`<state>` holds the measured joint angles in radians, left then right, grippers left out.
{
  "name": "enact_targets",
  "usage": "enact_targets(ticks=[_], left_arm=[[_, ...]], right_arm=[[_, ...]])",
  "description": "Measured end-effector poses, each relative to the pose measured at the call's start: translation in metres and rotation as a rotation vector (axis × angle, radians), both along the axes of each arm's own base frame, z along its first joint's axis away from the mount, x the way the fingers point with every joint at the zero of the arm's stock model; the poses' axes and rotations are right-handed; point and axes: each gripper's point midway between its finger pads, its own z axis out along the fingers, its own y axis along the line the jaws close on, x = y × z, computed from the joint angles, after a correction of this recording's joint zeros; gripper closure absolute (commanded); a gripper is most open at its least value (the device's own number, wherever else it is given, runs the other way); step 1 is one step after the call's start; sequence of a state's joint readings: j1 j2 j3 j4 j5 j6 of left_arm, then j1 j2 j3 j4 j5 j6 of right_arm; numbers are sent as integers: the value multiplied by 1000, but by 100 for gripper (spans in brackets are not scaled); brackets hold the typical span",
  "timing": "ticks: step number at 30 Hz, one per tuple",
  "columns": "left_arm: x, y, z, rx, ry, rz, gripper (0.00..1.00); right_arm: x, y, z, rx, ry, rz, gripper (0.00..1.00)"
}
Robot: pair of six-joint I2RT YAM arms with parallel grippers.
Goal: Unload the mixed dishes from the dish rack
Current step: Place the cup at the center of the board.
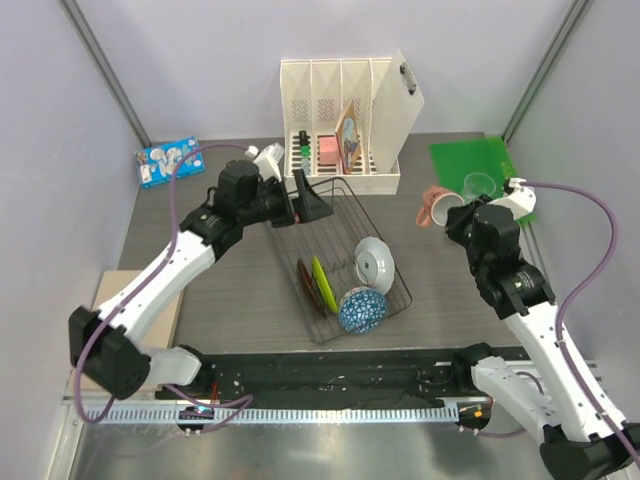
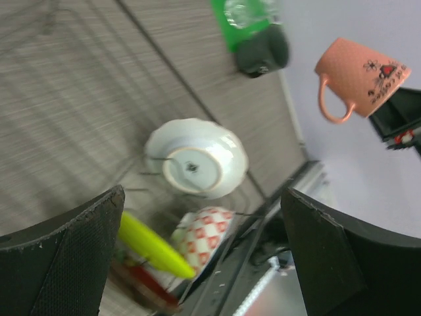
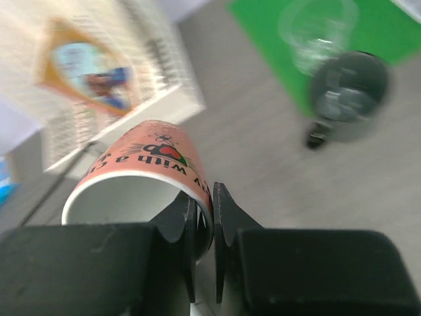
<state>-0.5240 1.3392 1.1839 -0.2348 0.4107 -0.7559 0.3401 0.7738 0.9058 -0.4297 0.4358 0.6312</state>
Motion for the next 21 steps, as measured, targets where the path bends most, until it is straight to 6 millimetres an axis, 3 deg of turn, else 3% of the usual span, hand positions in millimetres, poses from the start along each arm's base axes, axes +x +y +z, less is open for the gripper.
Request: enact_targets(ticks=[4, 7, 10, 17, 21], left_arm=[[-16, 38, -4, 142, -47, 95, 0], [-29, 59, -13, 199, -62, 139, 0], [-38, 72, -24, 236, -52, 164, 0], [-49, 83, -54, 294, 13, 172, 0], [-52, 82, -56, 300, 20, 164, 0]], right_arm=[[-7, -58, -55, 12, 189, -191, 99], [-18, -89, -96, 66, 321, -317, 99], [-29, -92, -124, 126, 427, -362, 99], [-46, -102, -154, 171, 583, -480, 99], [-52, -111, -169, 148, 661, -529, 99]])
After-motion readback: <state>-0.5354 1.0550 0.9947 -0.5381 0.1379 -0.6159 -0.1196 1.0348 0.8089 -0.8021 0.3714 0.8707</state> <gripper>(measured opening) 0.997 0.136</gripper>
